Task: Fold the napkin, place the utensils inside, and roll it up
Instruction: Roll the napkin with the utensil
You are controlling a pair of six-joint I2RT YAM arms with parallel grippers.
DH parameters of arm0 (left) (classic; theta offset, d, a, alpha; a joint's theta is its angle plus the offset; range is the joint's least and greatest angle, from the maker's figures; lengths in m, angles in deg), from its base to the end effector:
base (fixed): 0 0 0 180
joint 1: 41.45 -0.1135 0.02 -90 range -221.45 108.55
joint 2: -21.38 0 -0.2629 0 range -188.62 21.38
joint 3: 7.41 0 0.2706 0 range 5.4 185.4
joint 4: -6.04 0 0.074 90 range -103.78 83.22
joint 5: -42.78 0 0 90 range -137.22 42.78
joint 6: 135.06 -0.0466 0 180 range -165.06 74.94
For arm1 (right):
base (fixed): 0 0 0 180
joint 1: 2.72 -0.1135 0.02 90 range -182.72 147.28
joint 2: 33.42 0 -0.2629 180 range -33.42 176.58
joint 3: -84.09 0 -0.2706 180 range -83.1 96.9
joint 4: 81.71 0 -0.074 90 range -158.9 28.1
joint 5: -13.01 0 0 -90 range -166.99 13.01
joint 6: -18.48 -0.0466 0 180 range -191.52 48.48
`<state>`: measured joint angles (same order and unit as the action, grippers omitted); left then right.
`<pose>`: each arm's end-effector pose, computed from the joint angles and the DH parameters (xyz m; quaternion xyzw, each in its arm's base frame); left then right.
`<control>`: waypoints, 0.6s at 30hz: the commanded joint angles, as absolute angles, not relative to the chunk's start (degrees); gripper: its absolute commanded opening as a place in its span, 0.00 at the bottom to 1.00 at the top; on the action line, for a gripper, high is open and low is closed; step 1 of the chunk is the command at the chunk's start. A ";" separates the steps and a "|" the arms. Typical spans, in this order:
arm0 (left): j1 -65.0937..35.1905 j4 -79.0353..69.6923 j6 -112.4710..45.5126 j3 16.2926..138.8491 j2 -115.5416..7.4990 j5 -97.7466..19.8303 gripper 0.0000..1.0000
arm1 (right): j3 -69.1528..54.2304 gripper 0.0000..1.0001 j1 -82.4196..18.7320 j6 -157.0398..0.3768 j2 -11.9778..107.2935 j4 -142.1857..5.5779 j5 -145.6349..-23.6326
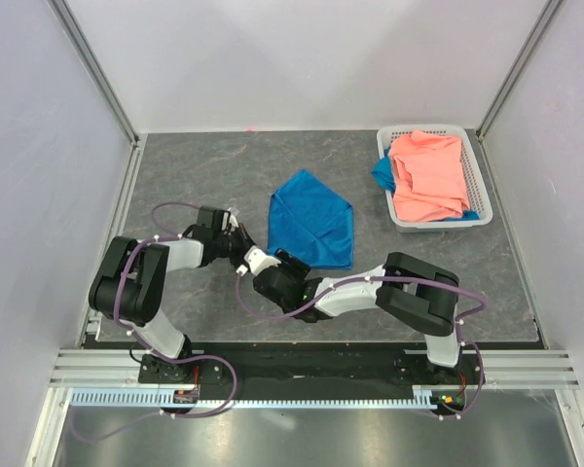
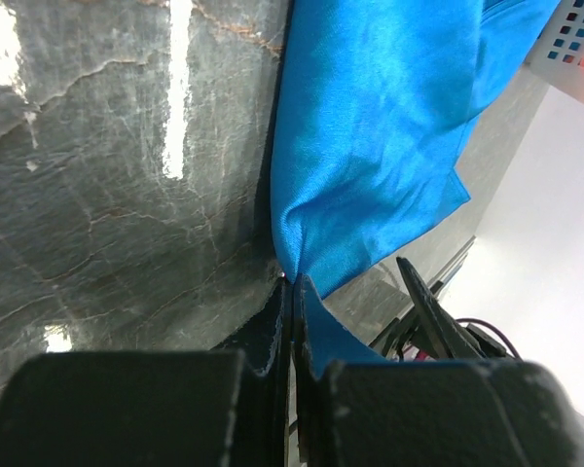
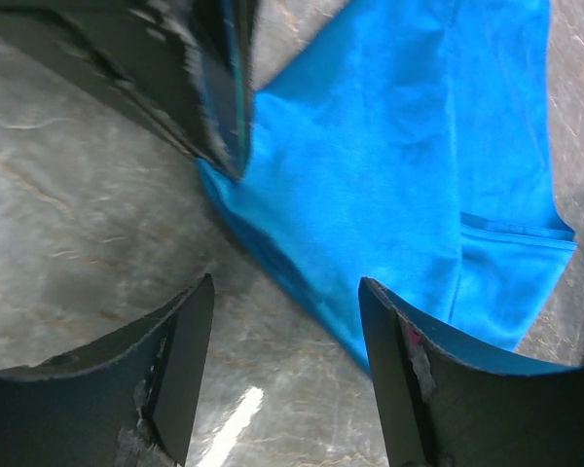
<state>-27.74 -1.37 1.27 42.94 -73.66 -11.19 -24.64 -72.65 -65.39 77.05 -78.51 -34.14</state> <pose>0.2889 -0.0987 0.0969 -0.1562 0.8914 -0.4078 0.1211 0.1676 0.3663 0.1158 -0.4086 0.7617 -0.0852 0.4955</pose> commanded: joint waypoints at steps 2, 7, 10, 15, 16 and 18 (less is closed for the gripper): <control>-28.71 -3.00 -0.67 43.81 -70.20 -12.33 0.02 | -25.17 0.68 -71.19 -64.22 77.76 -79.09 -32.26; -29.15 -3.00 -0.41 43.55 -69.76 -12.85 0.02 | -26.76 0.62 -71.18 -65.19 77.41 -79.09 -31.47; -29.32 -3.00 -0.32 43.63 -69.41 -13.47 0.02 | -27.64 0.58 -71.18 -66.24 77.67 -79.01 -31.47; -29.94 -3.00 -0.23 43.63 -68.97 -14.00 0.02 | -29.13 0.55 -71.10 -67.12 78.46 -80.15 -28.74; -29.94 -3.00 -0.23 43.63 -68.97 -14.00 0.02 | -29.22 0.55 -70.92 -67.12 78.64 -80.15 -28.74; -30.02 -3.00 -0.32 43.72 -69.23 -14.00 0.02 | -29.31 0.53 -70.48 -66.51 78.99 -80.41 -29.00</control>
